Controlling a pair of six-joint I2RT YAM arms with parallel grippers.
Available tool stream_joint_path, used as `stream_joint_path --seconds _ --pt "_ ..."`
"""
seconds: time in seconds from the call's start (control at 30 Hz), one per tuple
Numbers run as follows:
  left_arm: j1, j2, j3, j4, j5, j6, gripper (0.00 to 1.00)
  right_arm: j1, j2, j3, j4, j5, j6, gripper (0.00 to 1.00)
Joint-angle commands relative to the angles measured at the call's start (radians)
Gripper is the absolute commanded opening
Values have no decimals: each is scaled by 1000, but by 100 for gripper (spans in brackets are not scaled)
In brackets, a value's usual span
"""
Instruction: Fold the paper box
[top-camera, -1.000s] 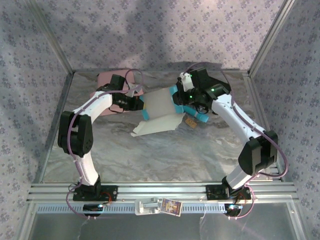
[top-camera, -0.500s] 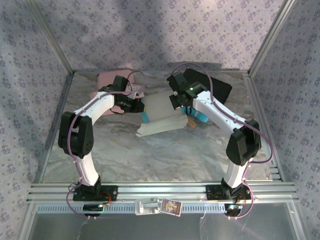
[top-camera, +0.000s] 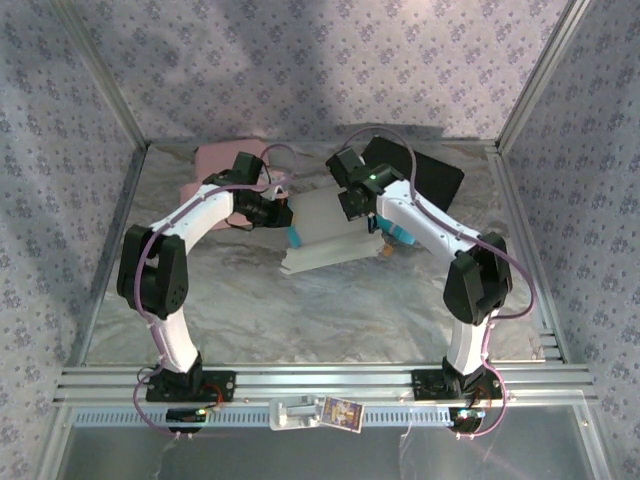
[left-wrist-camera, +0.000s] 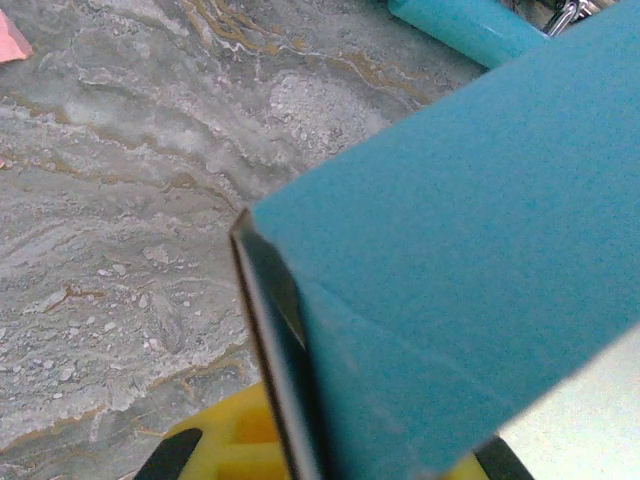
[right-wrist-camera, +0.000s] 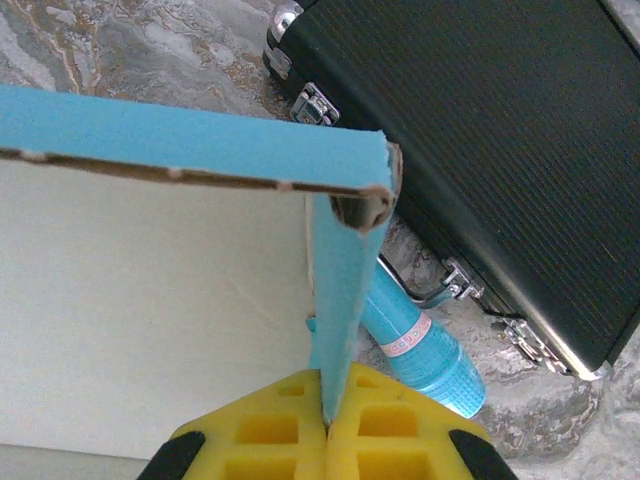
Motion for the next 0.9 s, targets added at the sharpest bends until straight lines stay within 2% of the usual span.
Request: stream_joint_path --seconds 0.0,0.1,0.23,0.3,0.37,0.53,0.7,0.87 --pt "-20 -57 12 8 45 0 0 20 39 41 -65 62 24 0" --pt "-28 -56 19 6 23 -22 0 41 84 96 -148 225 107 0" --pt "-38 -59 16 21 7 -60 0 79 198 239 -395 449 298 0" --pt "-40 -62 11 33 6 -80 0 101 229 272 -449 524 325 0" --pt "-41 -64 7 41 7 -91 0 113 234 273 -438 540 307 0" --pt "-42 -65 0 50 13 -100 0 104 196 259 -360 440 233 0" --pt "-43 -63 -2 49 18 -98 0 46 110 222 -278 193 198 1" --pt "-42 -61 -2 46 22 -95 0 -8 67 195 -255 48 208 20"
